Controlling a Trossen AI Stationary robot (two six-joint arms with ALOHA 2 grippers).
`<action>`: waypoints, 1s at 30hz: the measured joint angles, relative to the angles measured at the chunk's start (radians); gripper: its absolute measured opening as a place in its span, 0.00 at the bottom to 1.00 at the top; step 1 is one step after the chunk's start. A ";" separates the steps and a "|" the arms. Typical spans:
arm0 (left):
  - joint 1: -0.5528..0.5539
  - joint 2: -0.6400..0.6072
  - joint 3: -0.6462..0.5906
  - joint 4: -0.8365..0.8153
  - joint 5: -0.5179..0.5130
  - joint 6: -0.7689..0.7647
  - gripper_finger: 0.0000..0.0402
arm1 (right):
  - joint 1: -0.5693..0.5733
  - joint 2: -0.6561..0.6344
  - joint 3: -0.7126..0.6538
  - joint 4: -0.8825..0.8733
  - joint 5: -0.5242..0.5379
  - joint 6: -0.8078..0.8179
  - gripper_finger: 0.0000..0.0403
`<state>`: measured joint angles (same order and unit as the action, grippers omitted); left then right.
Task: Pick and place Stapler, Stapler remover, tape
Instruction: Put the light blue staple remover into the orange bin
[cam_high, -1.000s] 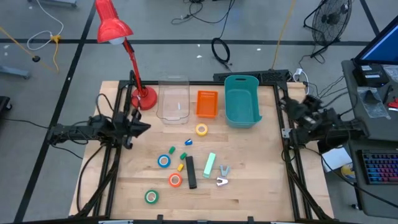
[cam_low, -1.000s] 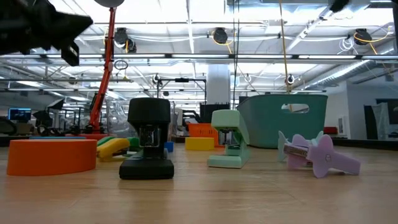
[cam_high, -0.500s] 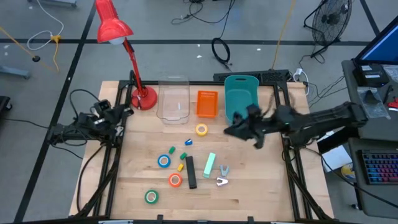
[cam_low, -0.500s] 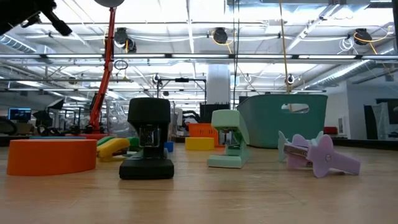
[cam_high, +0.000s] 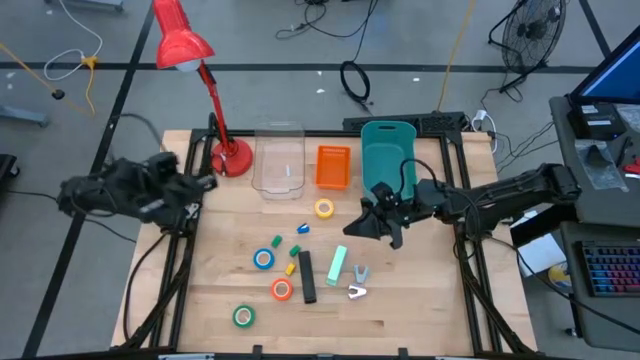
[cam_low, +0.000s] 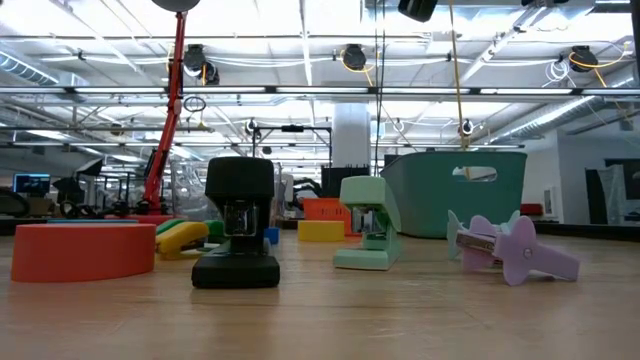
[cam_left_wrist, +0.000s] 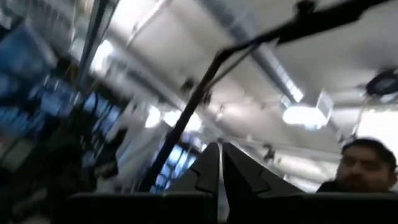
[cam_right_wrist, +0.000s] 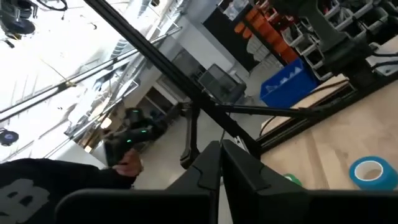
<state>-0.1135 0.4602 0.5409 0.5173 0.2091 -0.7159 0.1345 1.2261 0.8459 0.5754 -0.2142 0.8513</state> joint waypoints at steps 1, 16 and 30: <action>-0.014 0.061 0.055 -0.054 0.001 0.000 0.05 | 0.000 0.000 0.000 -0.004 0.000 0.001 0.02; -0.115 0.465 0.482 -1.126 -0.277 -0.056 0.05 | 0.020 -0.009 -0.101 -0.056 -0.002 0.108 0.02; -0.301 0.617 0.482 -1.343 -0.215 -0.270 0.05 | 0.075 -0.010 -0.282 0.007 -0.022 0.359 0.02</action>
<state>-0.4144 1.0772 1.0233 -0.8261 -0.0060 -0.9857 0.2093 1.2163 0.5635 0.5827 -0.2358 1.2106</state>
